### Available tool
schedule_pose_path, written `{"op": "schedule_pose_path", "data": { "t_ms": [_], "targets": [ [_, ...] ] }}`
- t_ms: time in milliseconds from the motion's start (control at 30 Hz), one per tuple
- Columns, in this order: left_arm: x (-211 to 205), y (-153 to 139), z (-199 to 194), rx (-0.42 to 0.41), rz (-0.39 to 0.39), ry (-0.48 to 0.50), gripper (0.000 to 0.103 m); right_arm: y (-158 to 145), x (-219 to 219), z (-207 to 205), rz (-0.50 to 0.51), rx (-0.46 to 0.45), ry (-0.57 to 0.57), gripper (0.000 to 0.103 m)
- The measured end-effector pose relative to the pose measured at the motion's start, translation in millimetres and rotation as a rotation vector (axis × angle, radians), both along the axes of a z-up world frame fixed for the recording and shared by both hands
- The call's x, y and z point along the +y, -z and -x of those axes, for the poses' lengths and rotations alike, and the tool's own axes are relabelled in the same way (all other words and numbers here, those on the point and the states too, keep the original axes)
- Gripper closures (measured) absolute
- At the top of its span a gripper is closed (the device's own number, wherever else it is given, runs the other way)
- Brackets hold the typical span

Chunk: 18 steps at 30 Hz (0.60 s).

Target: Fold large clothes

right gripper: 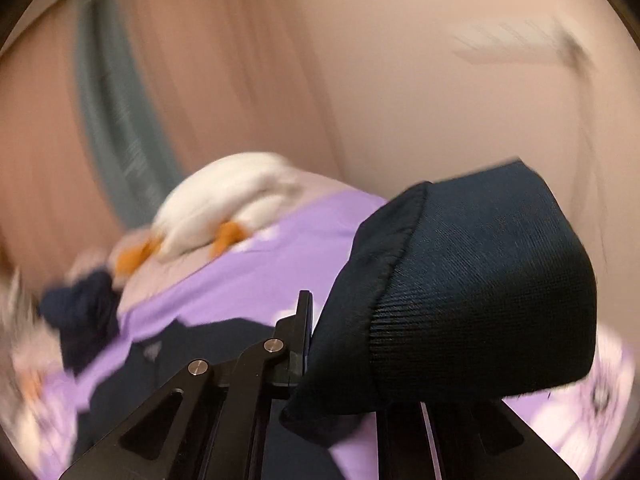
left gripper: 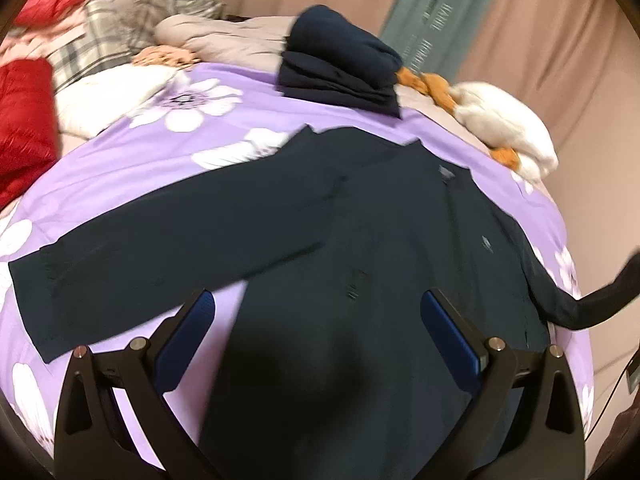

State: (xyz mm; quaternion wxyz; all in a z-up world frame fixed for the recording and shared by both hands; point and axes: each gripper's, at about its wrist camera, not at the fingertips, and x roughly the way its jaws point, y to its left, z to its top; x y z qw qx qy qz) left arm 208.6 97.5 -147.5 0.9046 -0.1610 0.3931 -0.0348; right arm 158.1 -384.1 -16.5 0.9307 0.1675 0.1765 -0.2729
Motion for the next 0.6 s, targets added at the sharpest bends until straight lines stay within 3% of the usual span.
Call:
{"op": "schedule_pose_path", "data": {
  "t_ms": [133,267,333,367,400,500,567,600],
  "targets": [
    [21,10,-2,0.028,0.017,-0.041,0.000,-5,114,-87,0.180,0.155,-0.300,0.090],
    [41,21,-4,0.052,0.000,-0.084,0.000,54,229,-141,0.388,0.339,-0.537,0.088],
    [49,25,-6,0.058,-0.005,-0.101,0.000,107,275,-160,0.461,0.488,-0.653,0.075],
    [54,28,-8,0.062,-0.011,-0.115,0.000,132,289,-169,0.474,0.553,-0.699,0.055],
    [57,30,-10,0.067,-0.013,-0.124,0.000,166,307,-172,0.500,0.641,-0.760,0.041],
    [62,34,-16,0.082,0.008,-0.125,0.000,213,328,-164,0.658,0.729,-0.816,0.041],
    [61,37,-18,0.089,0.035,-0.109,0.000,216,334,-147,0.728,0.715,-0.847,0.040],
    [59,38,-21,0.095,0.053,-0.096,0.000,214,328,-136,0.739,0.700,-0.875,0.028]
  ]
}}
